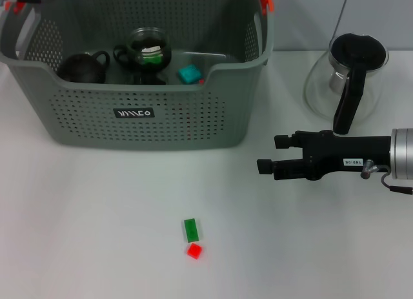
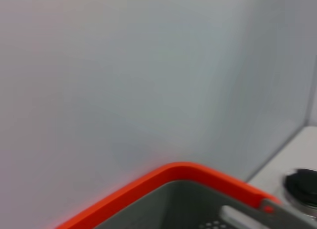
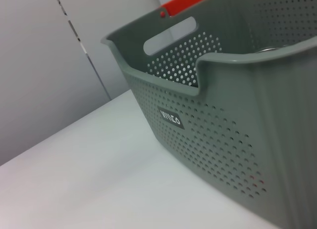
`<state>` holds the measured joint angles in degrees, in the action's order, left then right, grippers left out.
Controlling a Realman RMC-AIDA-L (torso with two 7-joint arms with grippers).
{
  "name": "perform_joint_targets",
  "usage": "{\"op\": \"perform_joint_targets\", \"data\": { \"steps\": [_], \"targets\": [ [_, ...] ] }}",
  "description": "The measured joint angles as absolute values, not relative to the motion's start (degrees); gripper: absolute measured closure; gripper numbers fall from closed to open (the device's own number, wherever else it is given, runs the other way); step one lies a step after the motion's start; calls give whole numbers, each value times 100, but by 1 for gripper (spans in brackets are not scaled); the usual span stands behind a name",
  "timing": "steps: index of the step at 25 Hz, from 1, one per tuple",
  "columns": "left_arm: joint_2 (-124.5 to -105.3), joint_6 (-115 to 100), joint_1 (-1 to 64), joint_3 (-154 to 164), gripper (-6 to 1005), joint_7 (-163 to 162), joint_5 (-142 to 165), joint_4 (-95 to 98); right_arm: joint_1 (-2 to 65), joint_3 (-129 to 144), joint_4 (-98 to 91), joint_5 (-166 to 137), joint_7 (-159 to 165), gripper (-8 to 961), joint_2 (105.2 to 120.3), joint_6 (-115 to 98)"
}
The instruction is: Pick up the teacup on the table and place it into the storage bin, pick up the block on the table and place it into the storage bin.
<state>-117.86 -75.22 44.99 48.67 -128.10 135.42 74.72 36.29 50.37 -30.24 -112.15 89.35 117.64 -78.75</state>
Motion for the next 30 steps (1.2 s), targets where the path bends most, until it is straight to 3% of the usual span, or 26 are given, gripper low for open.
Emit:
{"op": "perform_joint_targets", "data": {
  "steps": [4,11,16,21,30],
  "targets": [
    [-11670,-7040,4576,4869,479,-12833,13551,6918,3626,5036,-3024,-11214,8937,36,11752,-7893],
    [-11756,-7909,4365,4879,444,-12884,13531,7782,3622,5036,-3021,-11215,8939,37,11732,-7900],
    [-12068,-9964,3843,4853,261,-12165,12473,8865,3621,5043,-3016,-11219,8908,37,11733,-7901],
    [-12385,-10975,3106,5019,47,-11177,11904,8743,3618,5048,-3013,-11223,8785,37,11732,-7943],
    [-12416,-11235,2551,5263,50,-10044,11854,7149,3671,5087,-3034,-11460,8612,37,11701,-8340]
  ]
}}
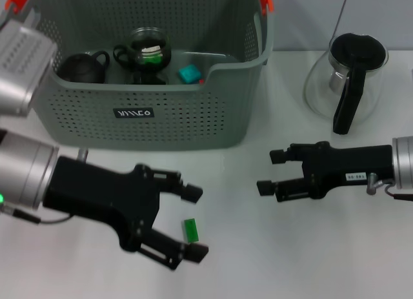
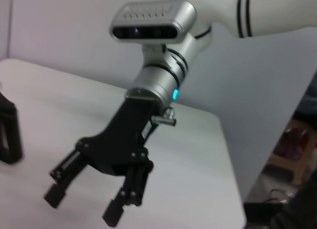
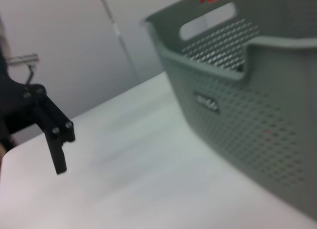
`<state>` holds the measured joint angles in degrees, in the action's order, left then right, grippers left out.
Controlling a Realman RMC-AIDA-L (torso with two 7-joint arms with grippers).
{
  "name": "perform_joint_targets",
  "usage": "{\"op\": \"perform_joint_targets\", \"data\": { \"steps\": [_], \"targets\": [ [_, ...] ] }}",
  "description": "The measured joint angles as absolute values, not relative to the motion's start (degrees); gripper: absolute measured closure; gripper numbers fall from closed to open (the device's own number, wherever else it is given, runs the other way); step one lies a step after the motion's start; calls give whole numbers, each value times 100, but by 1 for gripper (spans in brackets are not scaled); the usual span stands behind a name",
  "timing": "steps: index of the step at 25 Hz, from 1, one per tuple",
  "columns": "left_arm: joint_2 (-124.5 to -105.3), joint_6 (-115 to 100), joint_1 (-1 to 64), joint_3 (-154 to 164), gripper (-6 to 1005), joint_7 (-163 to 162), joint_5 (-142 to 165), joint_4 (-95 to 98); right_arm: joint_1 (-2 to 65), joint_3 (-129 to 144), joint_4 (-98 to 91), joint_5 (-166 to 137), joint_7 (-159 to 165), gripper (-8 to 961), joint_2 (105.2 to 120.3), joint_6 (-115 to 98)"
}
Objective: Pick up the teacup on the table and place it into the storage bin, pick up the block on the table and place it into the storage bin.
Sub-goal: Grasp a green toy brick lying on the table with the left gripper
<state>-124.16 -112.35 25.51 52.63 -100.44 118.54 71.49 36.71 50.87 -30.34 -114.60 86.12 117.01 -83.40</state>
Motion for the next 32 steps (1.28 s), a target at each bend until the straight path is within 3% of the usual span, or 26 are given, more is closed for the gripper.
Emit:
{"op": "perform_joint_targets", "data": {
  "steps": [9,19,32],
  "targets": [
    [-12440,-10819,2238,4926,49,-9315,12085,6462,3892,5535,-3034,-11661,7950,36,11784,-8485],
    [-12389,-9822,2084,3694,50,-8164,12173,5180,4252,6154,-2989,-11671,7638,36,12019,-8164],
    [-12385,-9388,1894,3309,50,-7868,12332,5086,4777,6911,-2300,-11471,7625,37,12104,-7235]
  ]
}}
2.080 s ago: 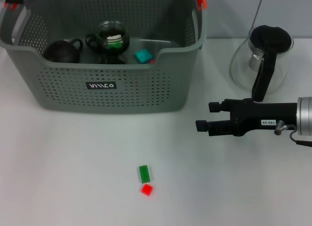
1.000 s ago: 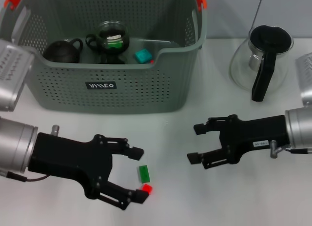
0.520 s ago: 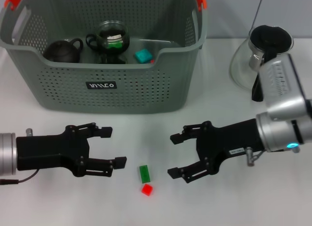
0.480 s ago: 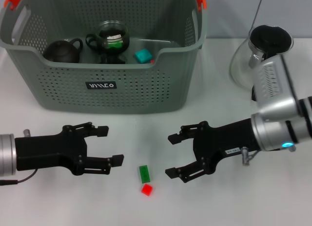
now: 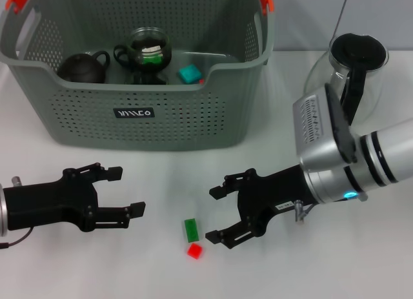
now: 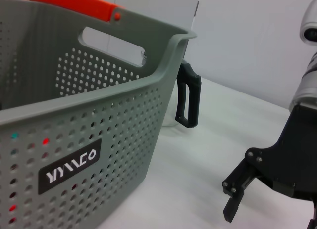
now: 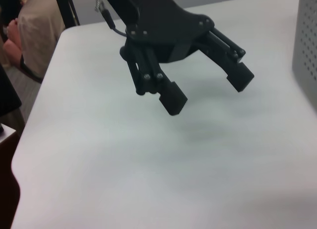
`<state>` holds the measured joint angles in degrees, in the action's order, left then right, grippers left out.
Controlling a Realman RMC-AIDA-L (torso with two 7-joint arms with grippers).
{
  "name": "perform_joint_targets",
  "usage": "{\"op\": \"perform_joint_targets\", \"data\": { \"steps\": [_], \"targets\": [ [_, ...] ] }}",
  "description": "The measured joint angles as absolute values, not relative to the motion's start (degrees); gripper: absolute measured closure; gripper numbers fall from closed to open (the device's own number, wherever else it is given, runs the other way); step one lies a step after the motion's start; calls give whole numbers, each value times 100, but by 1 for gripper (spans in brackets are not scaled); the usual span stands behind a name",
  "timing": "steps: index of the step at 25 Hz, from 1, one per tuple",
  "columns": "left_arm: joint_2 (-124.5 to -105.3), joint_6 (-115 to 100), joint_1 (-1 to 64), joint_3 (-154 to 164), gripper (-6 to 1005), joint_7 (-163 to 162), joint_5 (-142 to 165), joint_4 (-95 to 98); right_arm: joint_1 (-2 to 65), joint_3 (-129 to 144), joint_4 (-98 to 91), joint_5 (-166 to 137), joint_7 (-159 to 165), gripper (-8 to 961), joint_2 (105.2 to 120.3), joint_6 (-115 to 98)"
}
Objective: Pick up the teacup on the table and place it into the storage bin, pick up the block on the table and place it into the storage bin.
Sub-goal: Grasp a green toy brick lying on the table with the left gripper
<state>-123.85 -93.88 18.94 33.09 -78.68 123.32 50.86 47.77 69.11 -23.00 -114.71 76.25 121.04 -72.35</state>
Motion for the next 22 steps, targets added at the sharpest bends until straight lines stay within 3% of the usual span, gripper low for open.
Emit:
{"op": "perform_joint_targets", "data": {
  "steps": [12,16,22],
  "targets": [
    [-12380,-9614,1988,3363,50,-7899,12334,5089,4808,8370,-2248,-10270,7652,37,12108,-6473],
    [-12346,-9817,2078,3356,50,-7911,12334,5094,4727,8210,-2412,-10128,7702,37,12001,-6852],
    [-12284,-9991,2229,3422,50,-7935,12333,5115,4353,7684,-2855,-10178,8069,38,11727,-7605]
  ]
}}
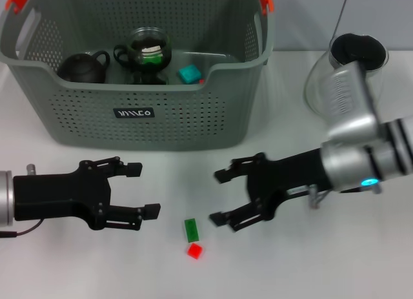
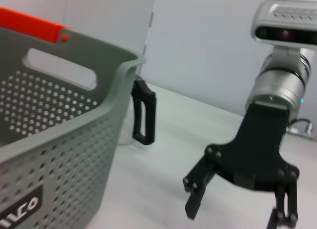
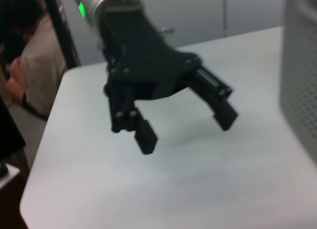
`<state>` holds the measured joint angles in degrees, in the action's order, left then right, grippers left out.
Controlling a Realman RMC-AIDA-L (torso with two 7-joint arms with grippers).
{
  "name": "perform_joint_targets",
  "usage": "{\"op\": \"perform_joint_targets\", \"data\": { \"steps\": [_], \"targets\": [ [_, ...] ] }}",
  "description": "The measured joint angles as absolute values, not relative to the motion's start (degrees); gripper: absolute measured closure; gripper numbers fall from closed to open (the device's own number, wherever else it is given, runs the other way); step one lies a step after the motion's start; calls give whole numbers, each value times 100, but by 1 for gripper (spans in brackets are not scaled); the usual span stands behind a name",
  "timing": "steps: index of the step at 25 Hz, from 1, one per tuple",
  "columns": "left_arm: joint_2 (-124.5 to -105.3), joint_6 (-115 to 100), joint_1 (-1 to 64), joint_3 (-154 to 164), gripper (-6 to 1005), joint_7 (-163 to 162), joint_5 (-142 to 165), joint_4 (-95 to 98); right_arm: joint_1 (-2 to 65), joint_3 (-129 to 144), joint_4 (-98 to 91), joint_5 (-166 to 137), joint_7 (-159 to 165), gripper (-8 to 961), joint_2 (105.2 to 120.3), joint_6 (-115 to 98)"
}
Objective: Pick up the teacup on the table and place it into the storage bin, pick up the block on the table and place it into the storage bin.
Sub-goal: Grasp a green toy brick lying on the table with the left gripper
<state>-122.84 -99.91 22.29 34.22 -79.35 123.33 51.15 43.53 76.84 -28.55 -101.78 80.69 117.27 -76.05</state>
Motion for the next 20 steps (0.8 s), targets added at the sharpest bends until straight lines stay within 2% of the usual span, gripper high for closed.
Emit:
{"op": "perform_joint_targets", "data": {
  "steps": [8,15,20],
  "targets": [
    [-12304,-9945,2397,4134,49,-7733,12475,5254,3794,7077,-2929,-10178,8709,38,11386,-8513],
    [-12313,-9870,2799,4884,49,-7763,13051,5507,3313,6591,-2924,-10178,8799,38,11310,-8999],
    [-12407,-9522,3007,5361,49,-7846,13445,5708,3195,6317,-2906,-10177,8765,38,11344,-9024]
  ]
}}
